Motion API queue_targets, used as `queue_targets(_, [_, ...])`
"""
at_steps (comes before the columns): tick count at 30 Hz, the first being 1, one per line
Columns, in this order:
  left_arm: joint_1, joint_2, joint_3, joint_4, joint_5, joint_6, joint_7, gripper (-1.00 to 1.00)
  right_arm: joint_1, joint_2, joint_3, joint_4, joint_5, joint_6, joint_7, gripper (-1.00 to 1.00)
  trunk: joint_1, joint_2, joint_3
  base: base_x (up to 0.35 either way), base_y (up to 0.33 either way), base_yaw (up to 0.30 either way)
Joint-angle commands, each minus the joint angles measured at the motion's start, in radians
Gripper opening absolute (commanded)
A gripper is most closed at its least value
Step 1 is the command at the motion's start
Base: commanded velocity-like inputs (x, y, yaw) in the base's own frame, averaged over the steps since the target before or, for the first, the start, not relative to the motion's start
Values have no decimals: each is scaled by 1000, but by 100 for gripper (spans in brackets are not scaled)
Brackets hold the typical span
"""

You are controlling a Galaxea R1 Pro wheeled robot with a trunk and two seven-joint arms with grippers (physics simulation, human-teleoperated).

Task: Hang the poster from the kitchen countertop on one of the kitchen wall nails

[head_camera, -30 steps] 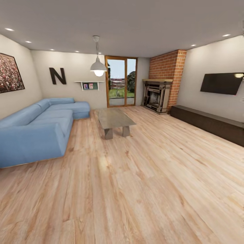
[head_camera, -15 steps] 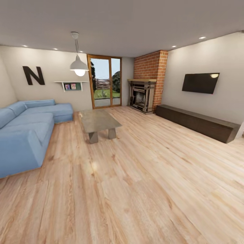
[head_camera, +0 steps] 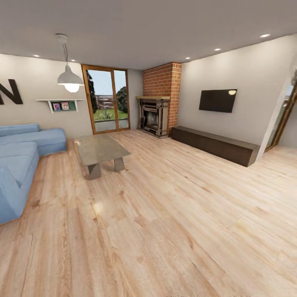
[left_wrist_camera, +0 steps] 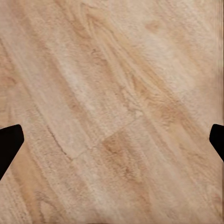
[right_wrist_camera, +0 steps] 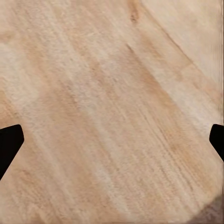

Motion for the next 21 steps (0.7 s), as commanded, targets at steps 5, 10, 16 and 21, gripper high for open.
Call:
queue_targets(5, [1,0,1,-1,-1,0,0,100,-1,0,0,1,-1,-3,0,100,0,0,-1,2,0,-300])
queue_targets(10, [1,0,1,-1,-1,0,0,100,0,0,0,1,0,-3,0,100,0,0,-1,0,0,-300])
queue_targets(16, [1,0,1,-1,0,0,0,100,0,0,0,1,-1,-3,0,100,0,0,-1,0,0,-300])
queue_targets(21, [1,0,1,-1,-1,0,0,100,0,0,0,2,0,-3,0,100,0,0,-1,1,0,-300])
